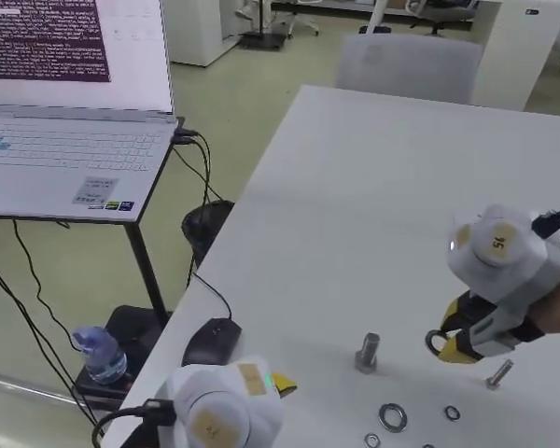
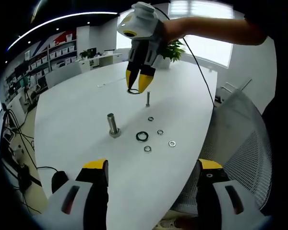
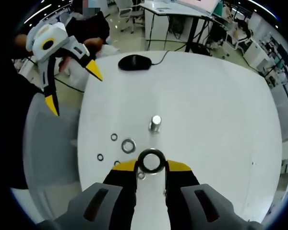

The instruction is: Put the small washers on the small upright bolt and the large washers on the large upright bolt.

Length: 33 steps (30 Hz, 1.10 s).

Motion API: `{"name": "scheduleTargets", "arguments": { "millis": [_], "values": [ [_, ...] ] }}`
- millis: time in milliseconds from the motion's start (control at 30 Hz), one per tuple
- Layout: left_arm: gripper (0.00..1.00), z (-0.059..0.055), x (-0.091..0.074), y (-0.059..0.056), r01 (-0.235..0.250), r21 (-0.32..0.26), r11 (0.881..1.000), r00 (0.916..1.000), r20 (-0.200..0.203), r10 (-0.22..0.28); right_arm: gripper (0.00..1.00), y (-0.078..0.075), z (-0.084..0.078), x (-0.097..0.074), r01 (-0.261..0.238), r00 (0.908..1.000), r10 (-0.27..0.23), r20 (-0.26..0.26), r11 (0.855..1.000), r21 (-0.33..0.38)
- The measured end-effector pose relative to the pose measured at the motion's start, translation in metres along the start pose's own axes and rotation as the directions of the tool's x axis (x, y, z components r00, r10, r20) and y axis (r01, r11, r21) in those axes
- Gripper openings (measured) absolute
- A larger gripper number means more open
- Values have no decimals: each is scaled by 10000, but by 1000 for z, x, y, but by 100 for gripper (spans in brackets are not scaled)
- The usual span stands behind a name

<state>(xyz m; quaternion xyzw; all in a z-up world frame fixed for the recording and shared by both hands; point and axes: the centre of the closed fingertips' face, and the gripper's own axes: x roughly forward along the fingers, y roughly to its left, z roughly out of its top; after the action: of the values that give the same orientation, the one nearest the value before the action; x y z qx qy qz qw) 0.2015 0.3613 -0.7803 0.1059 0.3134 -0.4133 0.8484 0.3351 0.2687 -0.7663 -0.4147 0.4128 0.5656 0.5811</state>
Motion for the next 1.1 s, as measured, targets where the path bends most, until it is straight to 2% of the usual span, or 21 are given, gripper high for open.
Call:
{"name": "scheduleTargets", "arguments": {
  "millis": [300, 667, 1100],
  "values": [
    [74, -6, 0, 2, -55, -21, 10000, 9999, -119, 55, 22, -4, 21, 11, -199, 9998, 198, -90, 9997, -131],
    [73, -6, 2, 2, -29, 186, 9998, 9998, -195, 32, 22, -8, 33, 25, -278, 9994, 271, -226, 9991, -306],
    [77, -7, 1, 9, -177, 121, 9998, 9997, -172, 179, 22, -12, 46, 46, -390, 9981, 361, -499, 9975, -587]
  ]
}}
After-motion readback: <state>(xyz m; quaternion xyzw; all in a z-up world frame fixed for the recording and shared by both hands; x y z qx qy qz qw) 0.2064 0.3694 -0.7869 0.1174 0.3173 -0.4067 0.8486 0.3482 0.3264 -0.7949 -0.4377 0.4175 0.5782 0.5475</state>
